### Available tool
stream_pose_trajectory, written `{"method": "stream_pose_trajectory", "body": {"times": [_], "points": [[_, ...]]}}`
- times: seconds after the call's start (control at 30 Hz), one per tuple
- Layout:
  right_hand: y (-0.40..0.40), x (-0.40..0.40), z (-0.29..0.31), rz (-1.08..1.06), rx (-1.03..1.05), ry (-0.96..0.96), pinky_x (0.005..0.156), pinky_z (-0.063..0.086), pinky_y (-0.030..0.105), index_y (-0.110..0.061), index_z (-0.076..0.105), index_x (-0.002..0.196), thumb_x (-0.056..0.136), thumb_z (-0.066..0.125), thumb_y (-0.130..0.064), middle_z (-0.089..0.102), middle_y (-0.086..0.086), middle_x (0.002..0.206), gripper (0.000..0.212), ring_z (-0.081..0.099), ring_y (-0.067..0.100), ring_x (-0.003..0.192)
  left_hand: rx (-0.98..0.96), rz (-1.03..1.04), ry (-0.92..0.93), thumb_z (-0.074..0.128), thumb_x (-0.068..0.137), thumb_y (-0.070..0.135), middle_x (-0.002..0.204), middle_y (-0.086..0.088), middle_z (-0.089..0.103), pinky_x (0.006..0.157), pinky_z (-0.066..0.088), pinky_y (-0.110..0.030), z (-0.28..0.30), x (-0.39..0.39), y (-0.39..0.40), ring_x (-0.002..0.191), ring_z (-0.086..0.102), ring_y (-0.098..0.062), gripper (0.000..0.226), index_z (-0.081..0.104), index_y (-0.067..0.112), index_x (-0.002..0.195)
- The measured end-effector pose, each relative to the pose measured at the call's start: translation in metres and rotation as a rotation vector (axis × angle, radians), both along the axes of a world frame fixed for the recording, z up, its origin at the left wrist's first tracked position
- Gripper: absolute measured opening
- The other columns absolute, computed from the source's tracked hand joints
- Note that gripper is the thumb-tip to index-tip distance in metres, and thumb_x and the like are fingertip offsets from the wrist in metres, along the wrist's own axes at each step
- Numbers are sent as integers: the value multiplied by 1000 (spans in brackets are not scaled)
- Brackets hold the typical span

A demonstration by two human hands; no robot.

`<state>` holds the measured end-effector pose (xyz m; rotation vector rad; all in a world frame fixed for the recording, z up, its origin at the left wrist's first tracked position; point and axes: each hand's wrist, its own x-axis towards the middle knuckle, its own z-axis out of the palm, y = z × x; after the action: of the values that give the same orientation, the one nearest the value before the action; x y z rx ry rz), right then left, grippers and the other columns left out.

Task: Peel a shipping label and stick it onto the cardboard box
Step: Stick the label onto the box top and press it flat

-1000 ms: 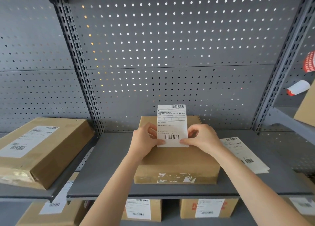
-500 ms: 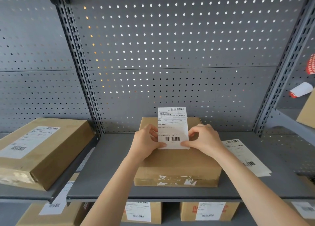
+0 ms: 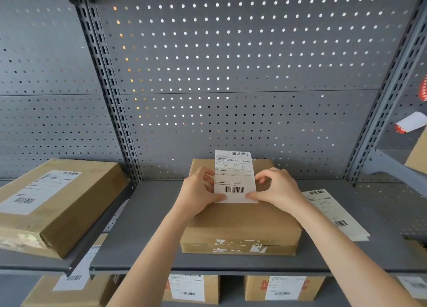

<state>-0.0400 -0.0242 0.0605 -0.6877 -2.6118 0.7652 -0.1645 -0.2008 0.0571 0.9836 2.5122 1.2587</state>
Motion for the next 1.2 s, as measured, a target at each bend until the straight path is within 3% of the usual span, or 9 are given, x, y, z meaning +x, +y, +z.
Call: {"method": "stream_pose_trajectory", "body": {"times": [0.47, 1.2], "points": [[6, -9, -3, 4, -29, 23, 84, 42, 37, -34, 63, 94, 60, 79, -52, 58, -16, 93, 41, 47, 12, 95, 9, -6, 40, 82, 69, 22, 84, 18, 55, 60, 42, -9, 2, -4, 4, 67, 53, 2, 52, 54, 18, 112], [17, -26, -7, 2, -76, 21, 92, 41, 42, -35, 61, 92, 62, 79, -49, 56, -18, 91, 38, 48, 15, 101, -45, -18, 20, 82, 69, 30, 87, 19, 55, 58, 39, -6, 0, -25, 14, 72, 51, 7, 49, 57, 21, 110]]}}
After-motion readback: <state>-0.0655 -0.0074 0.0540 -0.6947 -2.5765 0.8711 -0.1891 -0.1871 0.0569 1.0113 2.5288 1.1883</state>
